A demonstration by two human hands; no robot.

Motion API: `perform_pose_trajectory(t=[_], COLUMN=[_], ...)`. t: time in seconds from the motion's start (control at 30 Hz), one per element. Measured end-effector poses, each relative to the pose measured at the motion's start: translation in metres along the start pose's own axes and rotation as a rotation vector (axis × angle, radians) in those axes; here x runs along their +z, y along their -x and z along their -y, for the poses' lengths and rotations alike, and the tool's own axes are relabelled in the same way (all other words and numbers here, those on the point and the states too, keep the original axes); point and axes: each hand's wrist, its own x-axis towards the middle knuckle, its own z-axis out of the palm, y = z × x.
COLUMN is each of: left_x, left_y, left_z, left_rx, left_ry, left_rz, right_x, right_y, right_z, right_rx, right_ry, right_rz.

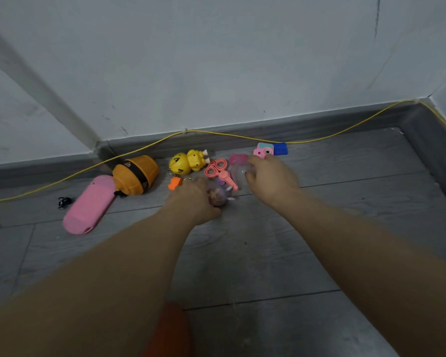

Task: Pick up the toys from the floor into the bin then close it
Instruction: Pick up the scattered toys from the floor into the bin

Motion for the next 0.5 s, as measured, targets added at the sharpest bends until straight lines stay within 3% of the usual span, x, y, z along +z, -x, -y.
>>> perform_pose_trajectory(t=[0.2,0.27,0.4,0.5], left_x=[-0.003,-0.003,-0.007,-0.025], left_y=[0.005,0.008,0.009,0.009], left_z=[0.005,0.007,0.006,0.013], left_rx=[0.0,-0.019,-0.013,-0.06], left_ry=[-0.031,-0.035,0.001,0.107], left_rz=[0.146,0.208,0.253,0.248], right_x=[0.008,0.006,-0.013,-0.023], right_y=[0.008,0.012,0.015,0.018], right_z=[0.001,0.0,0.007,0.016], right_rx=[-0.004,0.1,0.502,0.524], right_ry=[-0.025,-0.276,-1.039,-1.369], right_rz=[0.069,0.112,0.208,0.341])
